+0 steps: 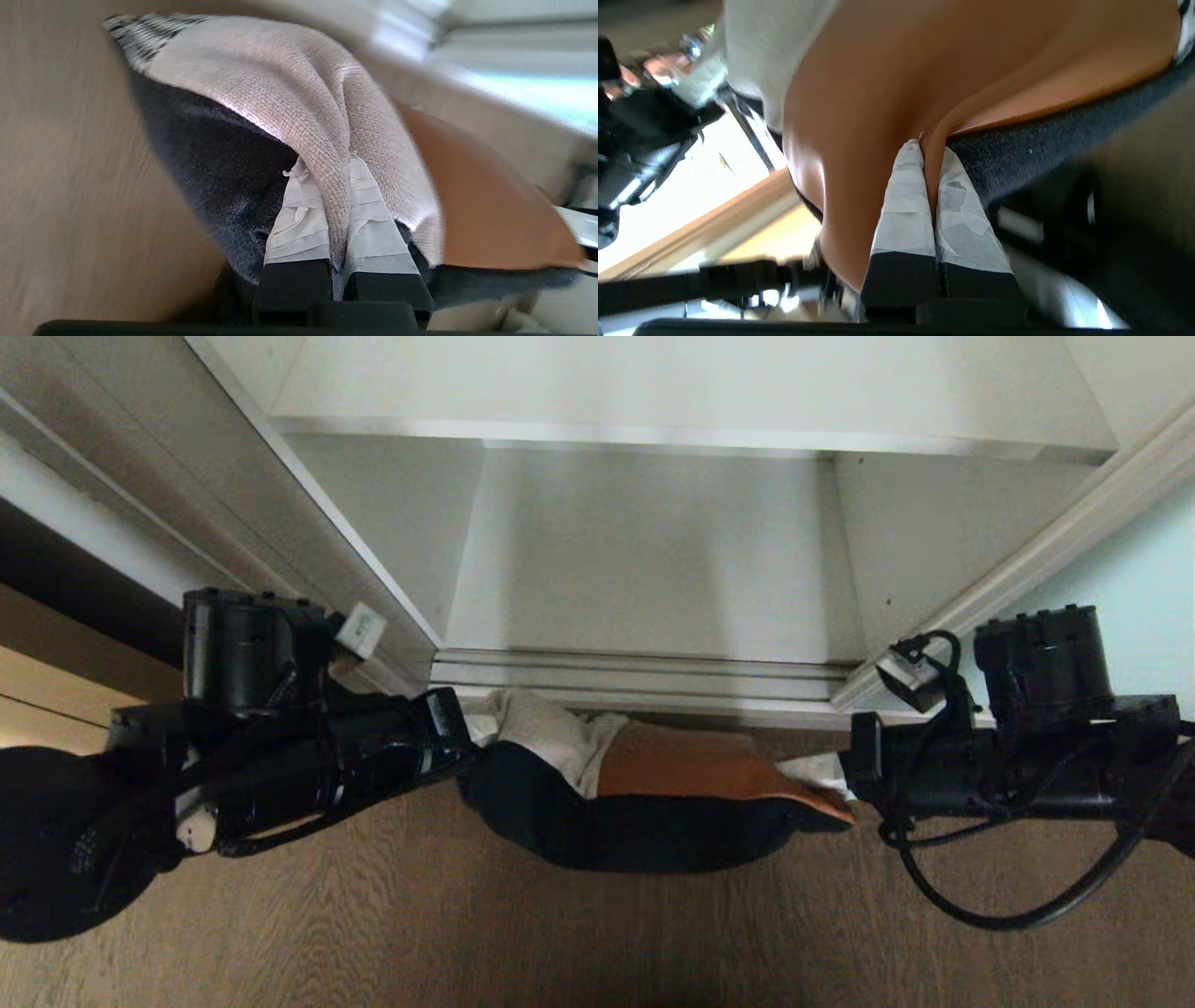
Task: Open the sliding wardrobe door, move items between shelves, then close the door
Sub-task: Place the pillow on the lower shelf
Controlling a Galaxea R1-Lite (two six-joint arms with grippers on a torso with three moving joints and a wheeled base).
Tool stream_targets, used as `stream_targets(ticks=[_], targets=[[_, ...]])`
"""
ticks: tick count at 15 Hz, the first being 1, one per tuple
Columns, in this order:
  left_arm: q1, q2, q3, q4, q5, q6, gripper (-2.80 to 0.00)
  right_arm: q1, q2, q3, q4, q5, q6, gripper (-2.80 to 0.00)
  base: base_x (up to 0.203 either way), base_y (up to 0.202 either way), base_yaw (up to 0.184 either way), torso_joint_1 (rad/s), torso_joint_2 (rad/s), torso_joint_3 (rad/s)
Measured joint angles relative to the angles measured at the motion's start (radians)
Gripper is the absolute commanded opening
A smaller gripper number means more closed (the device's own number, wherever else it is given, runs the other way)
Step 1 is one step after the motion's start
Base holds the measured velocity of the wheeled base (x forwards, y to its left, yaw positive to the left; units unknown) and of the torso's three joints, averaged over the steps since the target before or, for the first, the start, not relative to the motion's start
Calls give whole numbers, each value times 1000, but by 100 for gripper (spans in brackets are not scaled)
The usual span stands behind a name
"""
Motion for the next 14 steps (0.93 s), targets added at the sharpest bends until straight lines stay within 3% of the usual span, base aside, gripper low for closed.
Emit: stream_targets(ticks=[7, 12, 14], targets=[[19, 21, -143, -107, -41, 5, -280, -50, 26, -274, -30, 2, -6, -280, 0, 0, 0, 0, 0, 0], [43, 70, -250, -128, -48, 12, -280, -93, 43, -378, -59, 25, -10, -280, 0, 0, 0, 0, 0, 0], [61, 130, -265, -195, -52, 17, -280, -113, 79, -386, -131, 45, -10, -280, 0, 0, 0, 0, 0, 0]])
